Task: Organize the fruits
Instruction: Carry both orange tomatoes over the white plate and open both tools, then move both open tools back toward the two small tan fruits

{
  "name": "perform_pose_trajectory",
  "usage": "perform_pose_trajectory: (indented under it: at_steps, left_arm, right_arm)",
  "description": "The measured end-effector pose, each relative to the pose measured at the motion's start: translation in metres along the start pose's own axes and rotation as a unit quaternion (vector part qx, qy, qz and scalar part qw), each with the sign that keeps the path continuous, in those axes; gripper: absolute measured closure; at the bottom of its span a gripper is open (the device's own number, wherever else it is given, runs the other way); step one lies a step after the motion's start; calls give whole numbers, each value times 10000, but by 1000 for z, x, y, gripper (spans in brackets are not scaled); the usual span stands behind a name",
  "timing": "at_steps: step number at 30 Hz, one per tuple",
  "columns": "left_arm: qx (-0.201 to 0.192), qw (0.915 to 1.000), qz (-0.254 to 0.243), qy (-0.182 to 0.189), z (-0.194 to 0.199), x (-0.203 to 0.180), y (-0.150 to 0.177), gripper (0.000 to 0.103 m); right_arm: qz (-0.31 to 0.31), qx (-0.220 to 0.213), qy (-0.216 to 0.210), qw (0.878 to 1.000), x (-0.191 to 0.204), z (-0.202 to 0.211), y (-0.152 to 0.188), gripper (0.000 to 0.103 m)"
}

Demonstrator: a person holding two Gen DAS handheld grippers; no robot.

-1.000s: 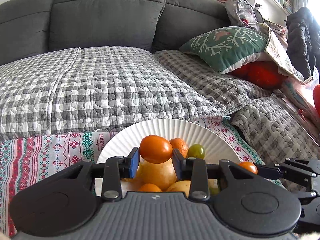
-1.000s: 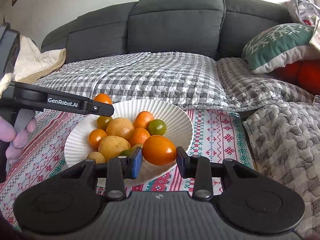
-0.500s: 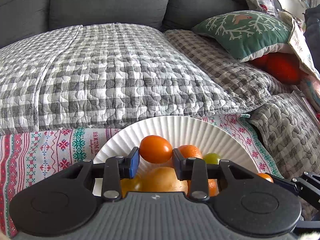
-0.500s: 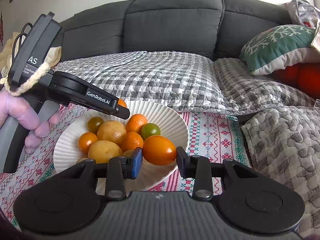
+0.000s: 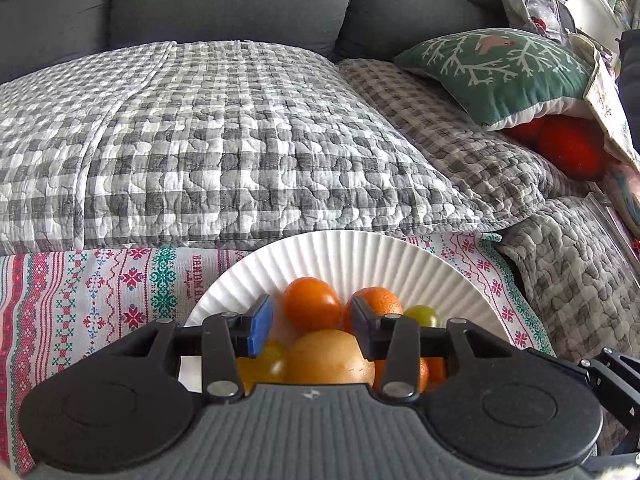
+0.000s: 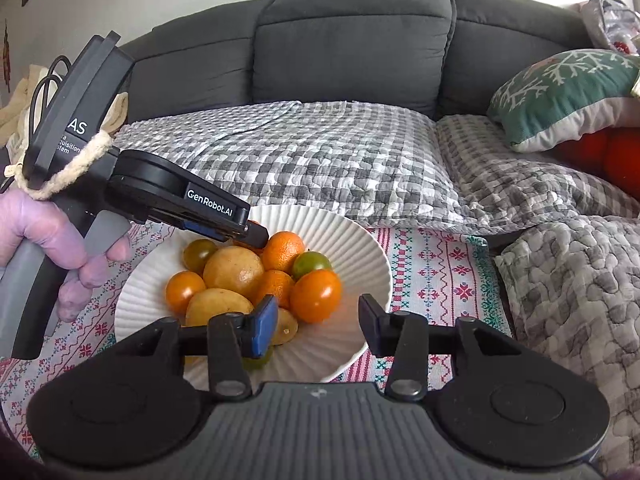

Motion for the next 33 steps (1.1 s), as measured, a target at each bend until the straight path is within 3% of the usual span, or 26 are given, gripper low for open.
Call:
perform_pose_trajectory:
  at_steps: [2,10,25,33]
  left_arm:
    - [-35,9999,-158,-58,7,-5,0,53]
    - [-85,9996,-229,-151,45,-14,10,28]
    - [9,9981,-400,-465,114,-17,57,7]
    - [55,9975,-412,-564,135,-19,82,6]
  right_arm:
    - [9,10,11,10000,-1,4,0,53]
    - [16,49,85,10000,-2,27,-2,38]
    - [99,117,199,9997,18,69,-10,17]
    - [137,170,200,9996,29,87,-5,6]
Point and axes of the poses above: each gripper's, at about its wrist camera, not at the fingertips, and z roughly against the way its jaws point, x to its left, y to its underside, the point moved 2 cm from there along -z, roughly the way its jaws point, and after that the axes turned 11 degrees about y, right-handed, at the moved point
